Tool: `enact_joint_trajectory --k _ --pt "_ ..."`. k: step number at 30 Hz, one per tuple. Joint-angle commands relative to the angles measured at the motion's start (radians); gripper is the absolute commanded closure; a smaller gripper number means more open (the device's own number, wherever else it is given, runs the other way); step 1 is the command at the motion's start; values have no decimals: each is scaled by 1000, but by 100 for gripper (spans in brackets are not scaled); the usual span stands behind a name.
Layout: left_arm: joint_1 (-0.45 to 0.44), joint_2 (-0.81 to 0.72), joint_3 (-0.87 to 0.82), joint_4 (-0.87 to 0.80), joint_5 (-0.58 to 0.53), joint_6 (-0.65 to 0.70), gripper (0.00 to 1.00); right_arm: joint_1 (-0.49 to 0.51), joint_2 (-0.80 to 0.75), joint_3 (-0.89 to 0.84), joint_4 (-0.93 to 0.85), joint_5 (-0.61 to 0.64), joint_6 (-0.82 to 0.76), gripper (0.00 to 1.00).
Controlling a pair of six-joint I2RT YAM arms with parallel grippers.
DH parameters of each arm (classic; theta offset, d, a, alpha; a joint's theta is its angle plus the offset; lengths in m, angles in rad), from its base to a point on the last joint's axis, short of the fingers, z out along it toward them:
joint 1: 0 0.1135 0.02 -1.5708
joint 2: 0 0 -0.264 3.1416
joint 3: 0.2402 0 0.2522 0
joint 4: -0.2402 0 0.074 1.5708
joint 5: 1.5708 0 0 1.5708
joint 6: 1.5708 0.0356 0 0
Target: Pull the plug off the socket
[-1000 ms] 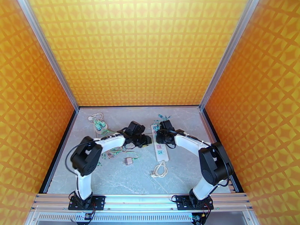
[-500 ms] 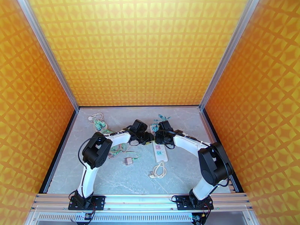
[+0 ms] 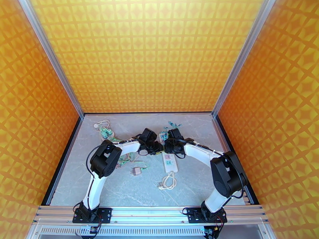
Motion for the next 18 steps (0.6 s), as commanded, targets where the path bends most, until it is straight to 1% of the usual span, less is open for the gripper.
enact_joint_trajectory --k 1,7,13,18 --pt "-32 55 16 -148 -52 27 76 26 7 59 -40 -26 -12 79" --pt "-32 86 70 -258 -86 36 76 49 15 120 -124 45 -52 80" --pt "-29 89 67 -289 -105 38 76 49 -13 138 -197 141 -84 82" --pt "-23 80 58 -288 -107 38 76 48 -54 121 -240 184 -84 83"
